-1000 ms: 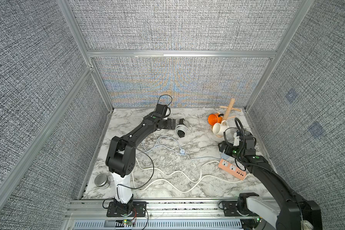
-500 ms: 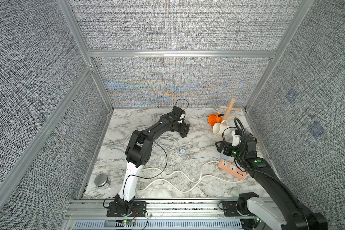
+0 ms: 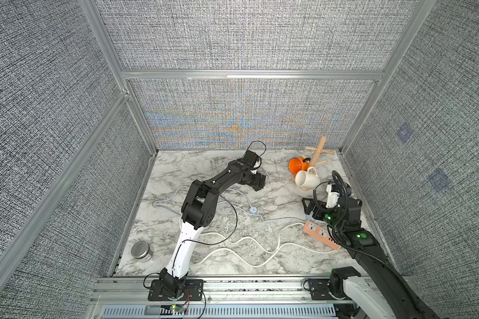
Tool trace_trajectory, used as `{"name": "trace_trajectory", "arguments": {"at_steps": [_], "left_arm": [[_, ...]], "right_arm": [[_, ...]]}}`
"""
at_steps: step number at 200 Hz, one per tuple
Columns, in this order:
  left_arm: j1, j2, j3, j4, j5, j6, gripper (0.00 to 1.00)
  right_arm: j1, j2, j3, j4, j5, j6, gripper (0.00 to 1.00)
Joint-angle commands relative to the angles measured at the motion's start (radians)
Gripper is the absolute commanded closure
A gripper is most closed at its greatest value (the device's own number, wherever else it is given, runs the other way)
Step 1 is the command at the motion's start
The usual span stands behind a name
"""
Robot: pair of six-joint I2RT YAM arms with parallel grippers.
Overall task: Unwrap the cord wrapped around the power strip
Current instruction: Pick up the power strip from the center of the board.
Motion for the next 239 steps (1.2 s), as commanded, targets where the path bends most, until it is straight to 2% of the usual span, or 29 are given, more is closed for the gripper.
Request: {"name": "trace_trajectory", "arguments": {"at_steps": [1,30,70,95,111,122,145,167,193,209,217,224,239], "left_arm": [[0.005,0.005,0.01,0.021,-0.038,-0.04,0.07],[0.011,0.03,0.048,0.034,-0.033,-0.071,0.08],[0.013,0.078,0.061,0.04,-0.018,-0.086,0.17],[0.017,0.081,0.044,0.074,-0.004,-0.091,0.28],[0.017,0.063,0.024,0.101,0.039,-0.088,0.4],[0.017,0.042,0.017,0.102,0.06,-0.076,0.43],[0.02,-0.012,0.035,0.032,0.043,-0.014,0.57],[0.035,-0.085,0.012,-0.026,0.076,0.043,0.68],[0.057,-0.164,-0.007,-0.12,0.061,0.106,0.77],[0.071,-0.223,-0.034,-0.168,0.061,0.129,0.89],[0.077,-0.255,-0.048,-0.202,0.065,0.149,0.99],[0.081,-0.283,-0.064,-0.235,0.068,0.168,1.0],[0.087,-0.372,-0.135,-0.279,0.105,0.22,1.0]], "right_arm": [[0.002,0.005,0.002,0.042,-0.013,-0.004,0.02],[0.002,0.007,0.001,0.027,-0.015,-0.015,0.02],[0.002,-0.014,-0.009,0.027,-0.026,-0.011,0.02],[0.002,-0.022,-0.006,0.021,-0.026,-0.01,0.02],[0.003,-0.007,0.004,0.011,-0.039,-0.017,0.02],[0.003,0.01,0.013,0.0,-0.054,-0.03,0.02],[0.014,0.037,0.035,0.009,-0.131,-0.061,0.02],[0.088,0.058,0.067,0.054,-0.158,-0.077,0.03],[0.224,0.128,0.158,0.055,-0.067,-0.142,0.04],[0.286,0.175,0.231,0.038,0.01,-0.166,0.04],[0.304,0.191,0.256,0.042,0.022,-0.172,0.04],[0.31,0.201,0.27,0.06,0.01,-0.178,0.04],[0.31,0.201,0.243,0.176,-0.105,-0.177,0.03]]}}
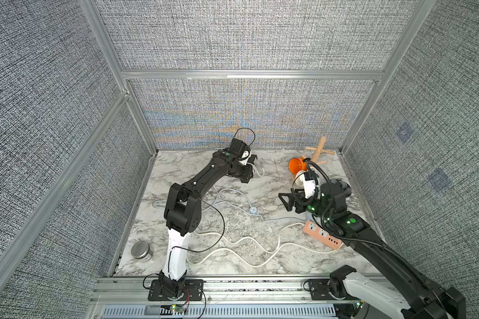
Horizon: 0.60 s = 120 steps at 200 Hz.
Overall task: Unwrap the cord wrapped around the power strip
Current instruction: Pick up the power strip from the center of the board, then remove the plug from the socket.
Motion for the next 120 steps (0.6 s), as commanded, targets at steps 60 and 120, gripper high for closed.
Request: {"name": "trace_trajectory", "arguments": {"at_steps": [60,120], "left_arm": [[0.027,-0.361,-0.375,-0.033,0.06,0.206,1.0],[0.028,-0.361,-0.374,-0.057,0.079,0.201,1.0]], "right_arm": [[0.131,0.272,0.249,-0.014,0.131,-0.068,0.07],[0.139,0.531,0.345,0.067,-0.053,-0.099,0.38]]}}
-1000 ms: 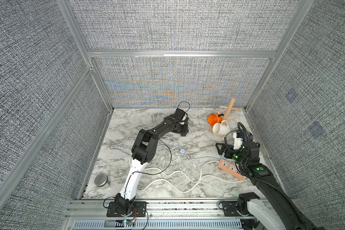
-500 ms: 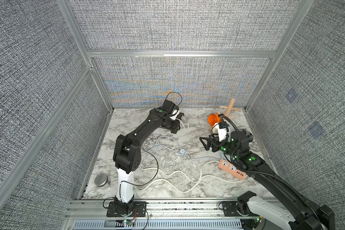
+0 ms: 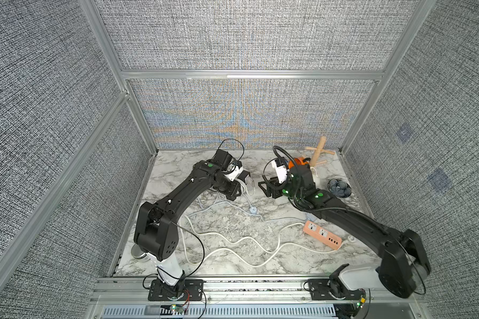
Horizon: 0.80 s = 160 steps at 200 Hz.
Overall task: Unwrap the cord wrapped around the power strip
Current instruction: Remove the plug from the socket.
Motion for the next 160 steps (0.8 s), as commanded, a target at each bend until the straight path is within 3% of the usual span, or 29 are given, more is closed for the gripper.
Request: {"name": "trace_trajectory", "arguments": {"at_steps": [1,14,40,102,126,160], "left_arm": [[-0.001,-0.022,0.007,0.024,0.011,0.023,1.0],[0.0,-0.034,0.01,0.017,0.015,0.031,1.0],[0.006,-0.042,0.014,0.009,0.057,0.04,1.0],[0.02,-0.033,0.016,0.018,0.282,0.054,1.0],[0.02,-0.03,0.002,0.029,0.296,0.068,1.0],[0.019,-0.024,0.001,0.032,0.319,0.073,1.0]], "right_arm": [[0.012,0.07,0.046,-0.002,-0.046,-0.064,0.39],[0.009,0.09,0.038,0.025,-0.03,-0.099,0.44],[0.001,0.118,0.03,0.085,-0.108,-0.095,0.44],[-0.027,0.168,0.036,0.128,-0.136,-0.084,0.47],[-0.033,0.159,0.031,0.147,-0.136,-0.078,0.65],[-0.034,0.174,0.043,0.148,-0.158,-0.074,0.73]]}}
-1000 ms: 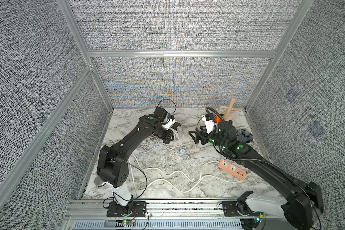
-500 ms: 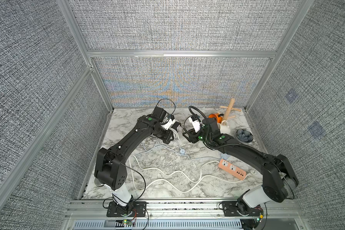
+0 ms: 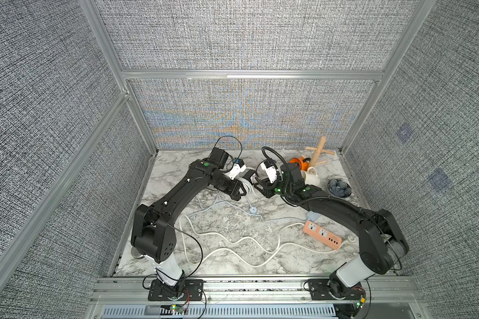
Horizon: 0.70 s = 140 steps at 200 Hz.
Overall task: Unwrap the cord wrapped around the power strip
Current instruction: Remove the plug from the socket.
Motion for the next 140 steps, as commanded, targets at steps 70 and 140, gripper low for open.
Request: {"name": "trace_trajectory", "arguments": {"at_steps": [70,140], "left_arm": [[0.003,0.048,0.015,0.023,-0.01,-0.032,1.0],[0.034,0.085,0.006,0.08,0.04,-0.134,1.0]], "right_arm": [[0.0,-0.041,-0.036,0.115,0.018,0.039,0.99],[0.052,-0.104,-0.062,0.115,0.357,0.034,1.0]]}}
